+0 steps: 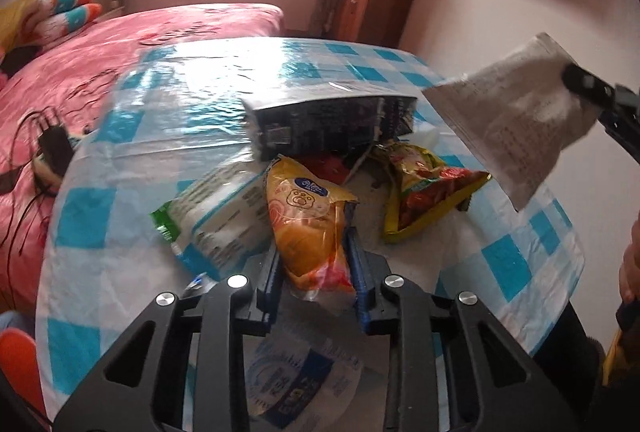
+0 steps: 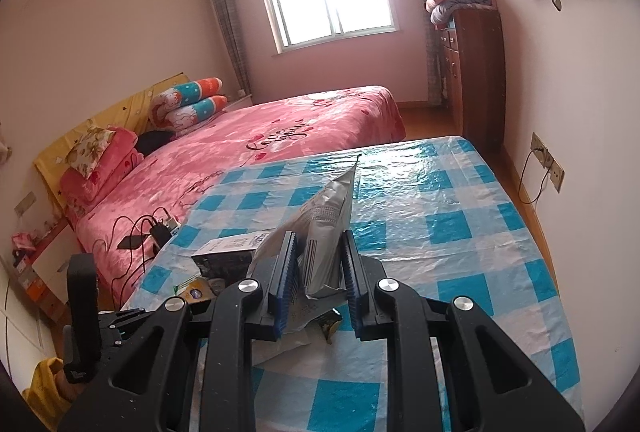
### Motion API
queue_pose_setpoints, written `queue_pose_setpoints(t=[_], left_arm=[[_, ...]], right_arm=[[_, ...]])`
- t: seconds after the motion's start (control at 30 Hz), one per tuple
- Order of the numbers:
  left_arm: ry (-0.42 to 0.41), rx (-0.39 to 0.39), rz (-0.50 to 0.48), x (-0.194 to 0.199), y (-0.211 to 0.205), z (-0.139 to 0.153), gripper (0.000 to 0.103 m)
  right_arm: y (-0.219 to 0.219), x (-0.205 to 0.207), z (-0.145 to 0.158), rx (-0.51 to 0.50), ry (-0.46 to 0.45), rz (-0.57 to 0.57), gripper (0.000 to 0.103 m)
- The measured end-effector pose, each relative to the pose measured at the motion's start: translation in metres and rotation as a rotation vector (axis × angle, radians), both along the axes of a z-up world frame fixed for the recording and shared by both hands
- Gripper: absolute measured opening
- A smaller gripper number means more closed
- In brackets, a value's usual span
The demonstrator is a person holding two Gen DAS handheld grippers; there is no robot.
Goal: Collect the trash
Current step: 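Carry both bags over the orange bucket and open both tools to drop them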
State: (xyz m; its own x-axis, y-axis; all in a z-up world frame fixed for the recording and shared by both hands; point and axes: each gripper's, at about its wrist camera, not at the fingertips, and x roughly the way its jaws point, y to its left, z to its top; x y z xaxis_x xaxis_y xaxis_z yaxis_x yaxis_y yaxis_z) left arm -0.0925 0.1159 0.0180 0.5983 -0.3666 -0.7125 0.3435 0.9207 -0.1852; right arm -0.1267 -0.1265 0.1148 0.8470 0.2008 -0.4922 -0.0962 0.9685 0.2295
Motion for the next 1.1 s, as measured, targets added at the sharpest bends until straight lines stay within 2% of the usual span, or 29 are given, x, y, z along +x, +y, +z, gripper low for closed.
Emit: queue_pose_setpoints(t=[0.2,0.63,0.9,1.1], left_arm=[[-0.025,-0.06,0.077,-0.017,0.026,0.014,0.029],[-0.062,-0.09,0.25,-0.057,0.095,0.037,0.029],[-0.07,-0.087,0.399,-0.088,0.156,0.037,0.029],[-0.034,-0.086,0.548,-0.114,0.218,0.02,0.03]], right_arm=[[0.015,-0.004,0.003,-0.013,0.002,0.03,0.024],[0.085,-0.011,0.009,-0.042,0.014,0.183,0.024],[0.153,-0.012,0.009,-0.05,0.039,0.346,0.024],[0.222,-0.014,0.007,-0.064,0.055,0.5,0.024]])
